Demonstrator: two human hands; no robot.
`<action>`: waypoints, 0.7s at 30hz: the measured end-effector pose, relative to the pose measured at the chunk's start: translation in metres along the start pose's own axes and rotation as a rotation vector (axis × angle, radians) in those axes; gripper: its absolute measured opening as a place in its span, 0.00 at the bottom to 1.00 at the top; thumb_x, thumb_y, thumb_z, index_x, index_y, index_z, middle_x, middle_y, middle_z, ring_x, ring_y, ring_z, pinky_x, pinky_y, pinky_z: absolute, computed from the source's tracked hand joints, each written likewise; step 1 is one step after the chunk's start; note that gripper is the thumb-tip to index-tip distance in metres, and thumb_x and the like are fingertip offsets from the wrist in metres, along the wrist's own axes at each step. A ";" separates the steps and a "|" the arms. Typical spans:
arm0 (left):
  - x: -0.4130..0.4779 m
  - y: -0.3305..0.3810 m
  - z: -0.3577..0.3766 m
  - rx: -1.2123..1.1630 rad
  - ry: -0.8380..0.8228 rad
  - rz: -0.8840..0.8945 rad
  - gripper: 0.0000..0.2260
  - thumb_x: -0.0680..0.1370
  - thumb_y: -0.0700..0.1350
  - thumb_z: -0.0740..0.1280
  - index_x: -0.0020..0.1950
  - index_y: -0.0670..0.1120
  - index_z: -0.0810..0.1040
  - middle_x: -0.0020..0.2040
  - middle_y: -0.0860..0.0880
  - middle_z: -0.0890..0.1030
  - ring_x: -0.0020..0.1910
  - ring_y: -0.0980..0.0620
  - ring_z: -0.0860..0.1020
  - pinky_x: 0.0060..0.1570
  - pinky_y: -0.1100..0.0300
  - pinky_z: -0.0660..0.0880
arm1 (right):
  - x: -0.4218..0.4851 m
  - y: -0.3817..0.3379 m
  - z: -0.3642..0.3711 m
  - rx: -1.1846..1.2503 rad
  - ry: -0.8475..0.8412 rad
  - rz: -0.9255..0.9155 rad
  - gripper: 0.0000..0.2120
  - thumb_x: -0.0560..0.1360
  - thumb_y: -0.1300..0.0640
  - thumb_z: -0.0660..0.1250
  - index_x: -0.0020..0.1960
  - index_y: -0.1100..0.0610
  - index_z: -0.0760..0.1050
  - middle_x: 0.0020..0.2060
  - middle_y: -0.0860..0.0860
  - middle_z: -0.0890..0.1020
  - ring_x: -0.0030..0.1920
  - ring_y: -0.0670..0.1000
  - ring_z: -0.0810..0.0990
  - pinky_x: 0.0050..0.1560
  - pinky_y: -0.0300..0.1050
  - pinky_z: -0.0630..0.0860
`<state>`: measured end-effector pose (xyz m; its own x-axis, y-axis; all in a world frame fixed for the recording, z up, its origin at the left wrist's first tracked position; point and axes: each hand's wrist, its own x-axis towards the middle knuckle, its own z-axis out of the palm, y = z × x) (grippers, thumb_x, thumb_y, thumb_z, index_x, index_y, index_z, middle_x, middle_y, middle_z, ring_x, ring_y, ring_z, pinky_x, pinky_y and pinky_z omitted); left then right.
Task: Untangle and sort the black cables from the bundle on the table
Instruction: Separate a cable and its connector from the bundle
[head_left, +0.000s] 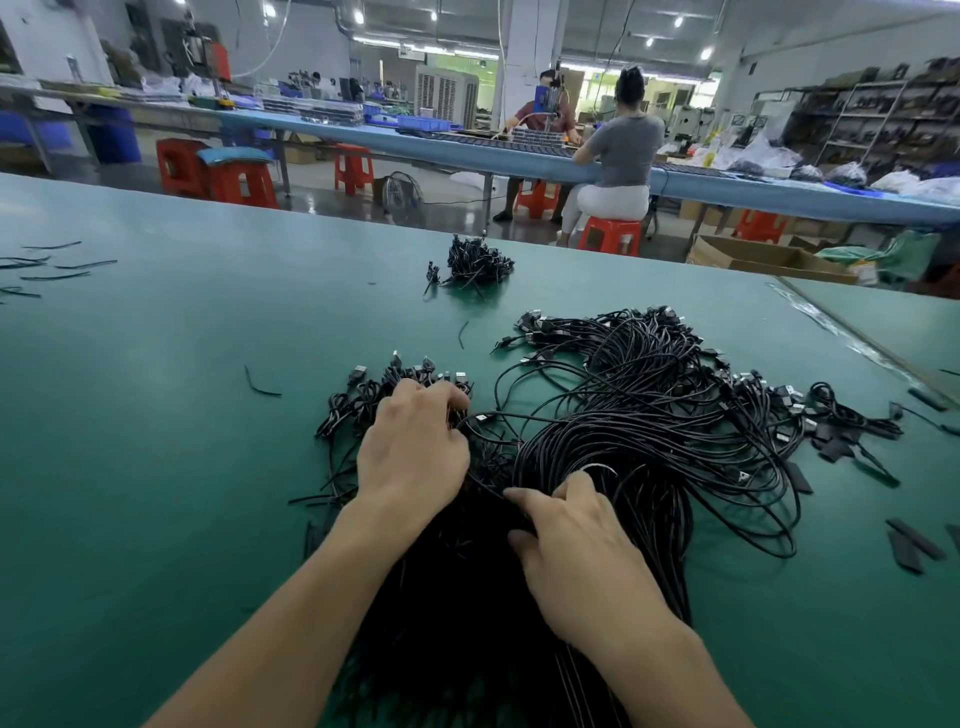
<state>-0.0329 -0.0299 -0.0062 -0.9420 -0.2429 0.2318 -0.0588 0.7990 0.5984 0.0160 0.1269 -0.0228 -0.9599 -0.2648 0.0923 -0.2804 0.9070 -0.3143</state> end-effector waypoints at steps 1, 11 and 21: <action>-0.001 -0.001 -0.001 -0.017 0.020 -0.011 0.17 0.77 0.38 0.65 0.60 0.55 0.79 0.58 0.49 0.75 0.59 0.47 0.75 0.56 0.49 0.75 | 0.003 -0.002 -0.001 -0.009 0.006 -0.003 0.16 0.82 0.48 0.59 0.70 0.42 0.68 0.55 0.47 0.64 0.59 0.49 0.67 0.49 0.39 0.69; -0.007 0.007 0.000 -0.147 0.204 0.089 0.11 0.77 0.41 0.69 0.54 0.55 0.83 0.47 0.57 0.83 0.47 0.54 0.79 0.52 0.56 0.76 | 0.010 0.009 -0.025 0.699 0.327 0.069 0.18 0.80 0.45 0.62 0.35 0.52 0.73 0.32 0.46 0.78 0.31 0.40 0.72 0.32 0.38 0.68; -0.022 0.045 -0.011 -1.157 -0.532 -0.179 0.09 0.80 0.43 0.68 0.60 0.43 0.78 0.39 0.44 0.86 0.30 0.54 0.79 0.32 0.65 0.77 | -0.021 -0.002 -0.052 0.483 -0.197 -0.142 0.13 0.79 0.44 0.64 0.38 0.47 0.78 0.25 0.44 0.74 0.27 0.41 0.69 0.29 0.39 0.68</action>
<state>-0.0115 0.0050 0.0242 -0.9818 0.1652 -0.0934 -0.1300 -0.2269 0.9652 0.0363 0.1477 0.0249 -0.8816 -0.4720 0.0010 -0.3308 0.6164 -0.7145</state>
